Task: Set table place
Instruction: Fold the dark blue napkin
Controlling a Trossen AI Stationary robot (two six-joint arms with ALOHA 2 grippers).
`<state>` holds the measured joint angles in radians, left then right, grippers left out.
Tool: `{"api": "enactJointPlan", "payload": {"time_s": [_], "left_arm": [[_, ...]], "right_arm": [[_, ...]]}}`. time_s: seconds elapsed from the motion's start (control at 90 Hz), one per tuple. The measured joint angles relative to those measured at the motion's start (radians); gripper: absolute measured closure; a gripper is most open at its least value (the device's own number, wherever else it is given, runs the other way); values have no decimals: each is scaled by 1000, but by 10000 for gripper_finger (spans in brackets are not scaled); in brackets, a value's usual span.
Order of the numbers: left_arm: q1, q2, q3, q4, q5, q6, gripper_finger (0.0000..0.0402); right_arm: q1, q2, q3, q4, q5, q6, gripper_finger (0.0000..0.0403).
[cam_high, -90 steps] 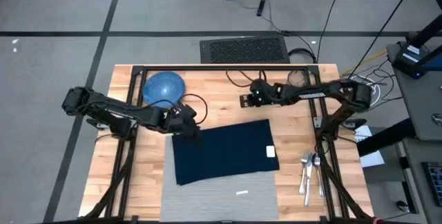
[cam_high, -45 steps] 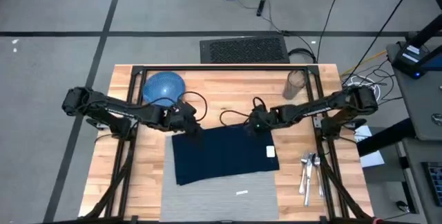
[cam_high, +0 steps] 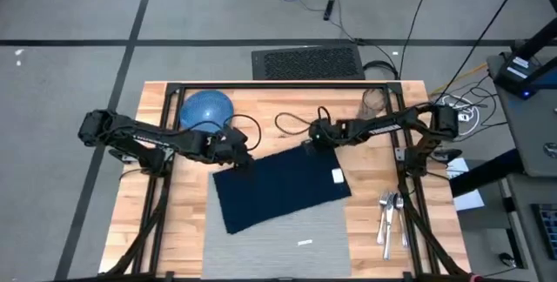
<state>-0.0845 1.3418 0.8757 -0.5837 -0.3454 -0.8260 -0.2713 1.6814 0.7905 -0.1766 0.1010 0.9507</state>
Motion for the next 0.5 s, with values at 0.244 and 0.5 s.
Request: {"api": "enactJointPlan", "payload": {"time_s": [0.244,0.5], "left_arm": [[1,0,0,1,-16,-4,181],[89,23,1,196,124,160,181]], "right_arm": [[-158,-3,-2,153,7,-61,403],[-117,-111,-1,92,-37,-85,403]]}}
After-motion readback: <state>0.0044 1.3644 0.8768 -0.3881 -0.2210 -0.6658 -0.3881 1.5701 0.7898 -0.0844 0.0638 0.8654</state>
